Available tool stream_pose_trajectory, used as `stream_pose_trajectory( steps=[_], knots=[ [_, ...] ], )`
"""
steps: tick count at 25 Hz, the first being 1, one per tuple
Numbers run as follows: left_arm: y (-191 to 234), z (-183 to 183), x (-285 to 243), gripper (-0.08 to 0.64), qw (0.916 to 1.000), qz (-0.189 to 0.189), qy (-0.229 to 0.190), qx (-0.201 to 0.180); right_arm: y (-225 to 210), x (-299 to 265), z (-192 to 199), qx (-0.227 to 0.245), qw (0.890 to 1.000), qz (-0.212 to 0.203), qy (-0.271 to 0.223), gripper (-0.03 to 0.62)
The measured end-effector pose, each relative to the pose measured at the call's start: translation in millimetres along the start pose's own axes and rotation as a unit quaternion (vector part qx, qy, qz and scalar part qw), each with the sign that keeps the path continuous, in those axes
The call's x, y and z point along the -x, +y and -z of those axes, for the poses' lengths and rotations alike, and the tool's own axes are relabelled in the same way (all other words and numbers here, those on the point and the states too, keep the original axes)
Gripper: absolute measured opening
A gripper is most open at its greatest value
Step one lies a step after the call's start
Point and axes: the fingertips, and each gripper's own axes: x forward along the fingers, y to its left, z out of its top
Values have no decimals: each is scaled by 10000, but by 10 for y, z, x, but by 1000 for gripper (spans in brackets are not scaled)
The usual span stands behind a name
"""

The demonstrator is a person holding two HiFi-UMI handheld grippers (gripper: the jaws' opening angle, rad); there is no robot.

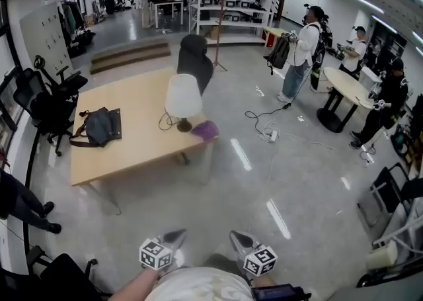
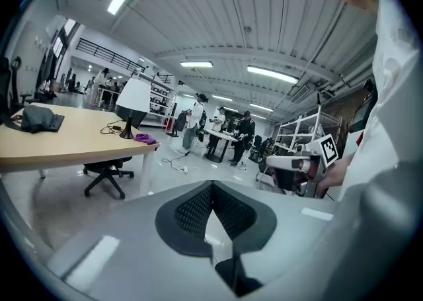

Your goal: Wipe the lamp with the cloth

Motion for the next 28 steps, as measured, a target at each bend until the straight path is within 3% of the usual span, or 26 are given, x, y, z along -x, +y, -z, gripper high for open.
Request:
stream_pose_trajectory(
  steps=[8, 17, 22, 28],
  knots=[
    [42, 17, -51, 2, 9999, -87, -42, 102, -73, 6, 23, -382, 9992, -38, -85, 14],
    [201, -83, -207, 2, 9995, -259, -34, 152, -221, -224, -87, -361, 9992, -145, -36, 14],
    [245, -203, -443, 2, 9998, -175, 32, 71, -481, -295, -101, -474, 9989, -26, 52, 14],
    [364, -416, -755, 2, 9996, -234, 122, 72, -750, -474, -287, -478, 9985, -240, 74, 14]
  ],
)
